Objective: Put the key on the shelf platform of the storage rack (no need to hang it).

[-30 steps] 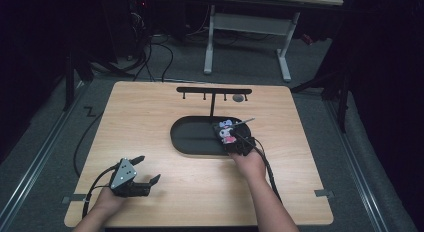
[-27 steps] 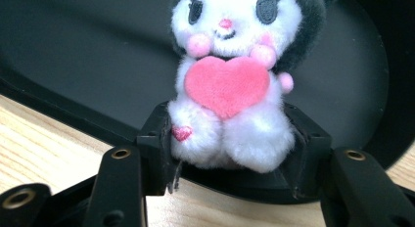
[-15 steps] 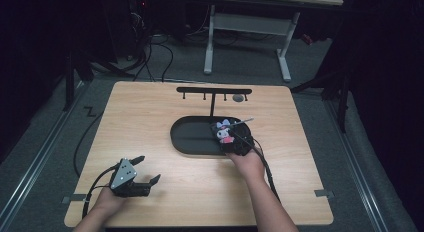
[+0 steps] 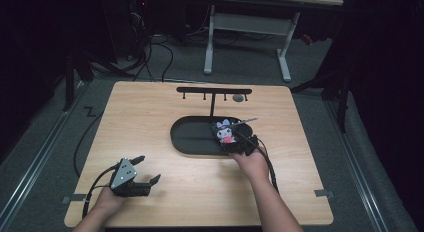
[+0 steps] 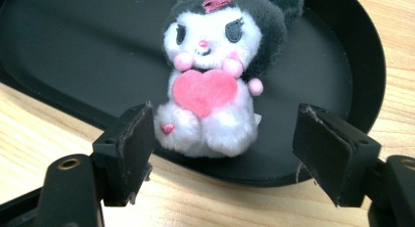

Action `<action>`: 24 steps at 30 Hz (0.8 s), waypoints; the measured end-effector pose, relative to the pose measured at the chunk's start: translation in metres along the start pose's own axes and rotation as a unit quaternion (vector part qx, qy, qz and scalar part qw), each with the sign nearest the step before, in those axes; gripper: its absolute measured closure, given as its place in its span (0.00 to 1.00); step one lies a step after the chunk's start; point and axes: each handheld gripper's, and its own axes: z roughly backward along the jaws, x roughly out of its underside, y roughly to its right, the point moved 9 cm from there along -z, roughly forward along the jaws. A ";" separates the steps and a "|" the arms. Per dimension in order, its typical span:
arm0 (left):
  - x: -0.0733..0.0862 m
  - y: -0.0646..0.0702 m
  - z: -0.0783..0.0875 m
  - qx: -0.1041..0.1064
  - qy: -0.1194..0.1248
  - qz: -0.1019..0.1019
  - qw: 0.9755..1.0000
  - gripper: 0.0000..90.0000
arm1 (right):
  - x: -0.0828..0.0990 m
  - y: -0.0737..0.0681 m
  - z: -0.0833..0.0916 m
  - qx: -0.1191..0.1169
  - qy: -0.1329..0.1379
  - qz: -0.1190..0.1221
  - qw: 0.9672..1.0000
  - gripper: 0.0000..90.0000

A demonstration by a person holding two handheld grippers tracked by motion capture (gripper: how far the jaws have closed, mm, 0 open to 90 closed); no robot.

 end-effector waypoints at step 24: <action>0.000 0.000 0.000 -0.001 -0.002 -0.001 1.000 0.17 | 0.038 0.001 0.029 -0.001 0.084 0.030 0.996 0.18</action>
